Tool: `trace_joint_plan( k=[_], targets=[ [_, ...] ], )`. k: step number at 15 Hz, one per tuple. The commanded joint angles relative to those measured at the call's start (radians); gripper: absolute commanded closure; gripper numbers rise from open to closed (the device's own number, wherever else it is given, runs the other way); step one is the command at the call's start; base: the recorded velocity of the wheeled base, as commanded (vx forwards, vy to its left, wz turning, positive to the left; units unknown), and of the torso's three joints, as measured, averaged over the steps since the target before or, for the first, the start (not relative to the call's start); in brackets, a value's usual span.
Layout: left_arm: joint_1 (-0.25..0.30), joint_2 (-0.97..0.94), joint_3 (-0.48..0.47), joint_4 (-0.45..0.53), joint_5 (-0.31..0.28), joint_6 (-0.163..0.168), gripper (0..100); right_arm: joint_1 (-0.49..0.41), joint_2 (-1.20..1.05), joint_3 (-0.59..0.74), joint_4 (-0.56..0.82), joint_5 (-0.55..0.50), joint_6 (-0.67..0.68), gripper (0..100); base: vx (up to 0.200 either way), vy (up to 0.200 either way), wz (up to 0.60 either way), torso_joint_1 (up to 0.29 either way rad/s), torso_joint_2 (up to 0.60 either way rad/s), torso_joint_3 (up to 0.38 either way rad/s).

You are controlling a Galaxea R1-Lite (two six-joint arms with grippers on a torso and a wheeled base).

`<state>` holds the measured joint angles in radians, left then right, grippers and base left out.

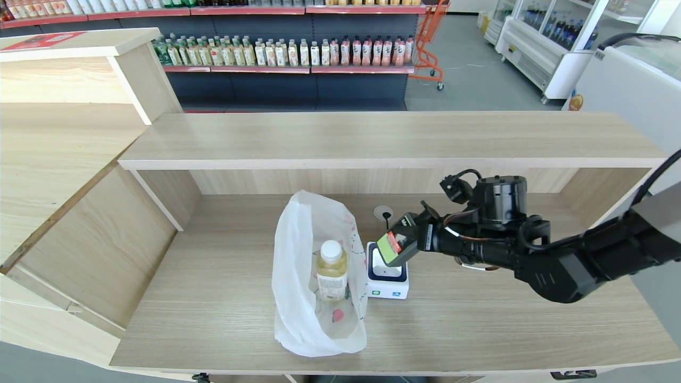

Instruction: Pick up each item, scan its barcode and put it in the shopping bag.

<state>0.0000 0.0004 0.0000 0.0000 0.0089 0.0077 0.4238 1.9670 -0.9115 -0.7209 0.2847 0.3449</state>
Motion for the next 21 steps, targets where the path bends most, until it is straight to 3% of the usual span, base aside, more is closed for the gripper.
trace_joint_plan(
  k=[1, 5, 11, 16, 21],
  targets=[
    [0.000, 0.000, 0.000, 0.000, 0.000, 0.000, 0, 0.003, -0.154, 0.118, 0.008, 0.024, 0.000, 100, 0.000, 0.000, 0.00, 0.000, 0.00, 0.000],
    [0.000, 0.000, 0.000, 0.000, -0.001, 0.000, 0, 0.046, -0.241, 0.263, 0.006, 0.054, 0.000, 100, 0.000, 0.150, 0.00, -0.006, 0.00, 0.005],
    [0.000, 0.000, 0.000, 0.000, -0.001, -0.003, 0, 0.168, -0.214, 0.267, 0.063, 0.048, 0.002, 100, 0.000, 0.033, 0.00, 0.001, 0.00, 0.000],
    [0.000, 0.000, 0.000, 0.000, 0.000, -0.003, 0, 0.139, -0.111, 0.281, 0.078, 0.045, 0.005, 100, 0.000, 0.000, 0.00, 0.000, 0.00, 0.000],
    [0.000, 0.000, 0.000, 0.000, 0.000, -0.003, 0, 0.176, -0.016, 0.210, 0.074, 0.050, -0.001, 100, 0.000, 0.000, 0.00, 0.000, 0.00, 0.000]
  ],
)
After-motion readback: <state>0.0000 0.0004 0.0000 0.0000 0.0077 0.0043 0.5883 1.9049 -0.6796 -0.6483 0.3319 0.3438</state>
